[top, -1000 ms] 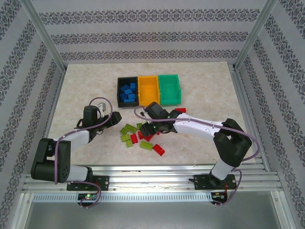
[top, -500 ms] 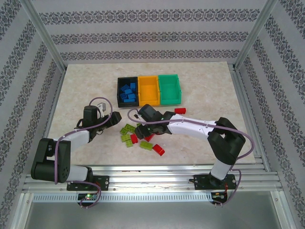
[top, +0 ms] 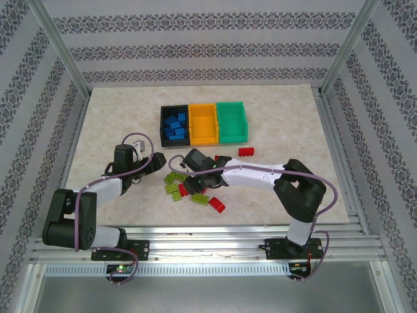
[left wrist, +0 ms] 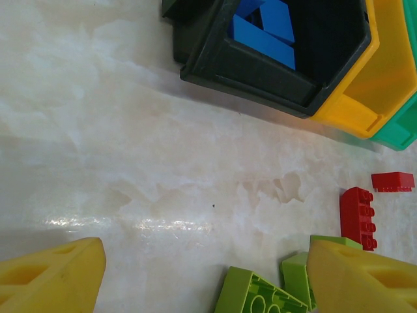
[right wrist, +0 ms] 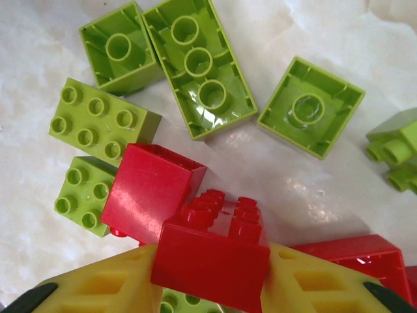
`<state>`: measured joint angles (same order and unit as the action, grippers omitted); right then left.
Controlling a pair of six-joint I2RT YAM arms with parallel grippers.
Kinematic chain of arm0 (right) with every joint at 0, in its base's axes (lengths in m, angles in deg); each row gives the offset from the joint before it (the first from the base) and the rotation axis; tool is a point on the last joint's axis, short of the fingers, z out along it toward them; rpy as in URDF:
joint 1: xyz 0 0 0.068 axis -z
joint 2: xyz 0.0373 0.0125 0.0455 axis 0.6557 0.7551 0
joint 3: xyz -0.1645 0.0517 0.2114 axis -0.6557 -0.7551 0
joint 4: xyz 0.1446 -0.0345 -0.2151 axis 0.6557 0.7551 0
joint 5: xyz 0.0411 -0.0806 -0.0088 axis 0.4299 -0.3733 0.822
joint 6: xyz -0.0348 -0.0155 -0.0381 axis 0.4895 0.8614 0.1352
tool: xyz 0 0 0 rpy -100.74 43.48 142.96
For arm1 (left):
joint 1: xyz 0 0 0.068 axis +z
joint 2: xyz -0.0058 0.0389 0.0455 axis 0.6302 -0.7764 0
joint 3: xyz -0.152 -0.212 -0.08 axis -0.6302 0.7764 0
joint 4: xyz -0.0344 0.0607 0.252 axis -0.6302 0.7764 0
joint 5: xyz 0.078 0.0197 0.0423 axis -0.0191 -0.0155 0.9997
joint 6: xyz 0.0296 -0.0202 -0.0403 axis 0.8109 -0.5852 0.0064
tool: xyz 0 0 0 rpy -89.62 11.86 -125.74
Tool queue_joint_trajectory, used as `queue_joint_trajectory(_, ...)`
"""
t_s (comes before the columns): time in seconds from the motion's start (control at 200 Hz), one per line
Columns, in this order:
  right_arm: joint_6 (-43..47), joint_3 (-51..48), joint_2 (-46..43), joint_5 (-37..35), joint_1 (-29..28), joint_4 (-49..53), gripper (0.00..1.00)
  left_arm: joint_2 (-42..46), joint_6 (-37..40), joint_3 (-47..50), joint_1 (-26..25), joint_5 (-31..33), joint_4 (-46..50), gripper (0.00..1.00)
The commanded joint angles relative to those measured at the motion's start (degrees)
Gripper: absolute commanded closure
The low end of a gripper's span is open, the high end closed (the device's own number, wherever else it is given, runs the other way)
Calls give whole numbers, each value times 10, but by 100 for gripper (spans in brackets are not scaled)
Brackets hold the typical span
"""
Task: Sort the legos into containers by color
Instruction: Pick up the lego from the bottom-center of the table, then place the lego in the container.
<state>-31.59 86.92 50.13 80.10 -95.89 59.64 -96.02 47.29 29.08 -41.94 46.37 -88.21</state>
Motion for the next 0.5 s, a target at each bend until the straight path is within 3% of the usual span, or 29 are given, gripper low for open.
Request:
queue_joint_trajectory(0.0,5,19,-9,-22,-3,16,63,5,0,-8,9,-9,-7,19)
queue_joint_trajectory(0.215,20,35,-56,-30,24,9,63,2,0,-9,10,-11,-9,19)
queue_joint_trajectory(0.495,1,112,-40,-14,146,-43,63,-13,0,-9,9,-11,-15,19)
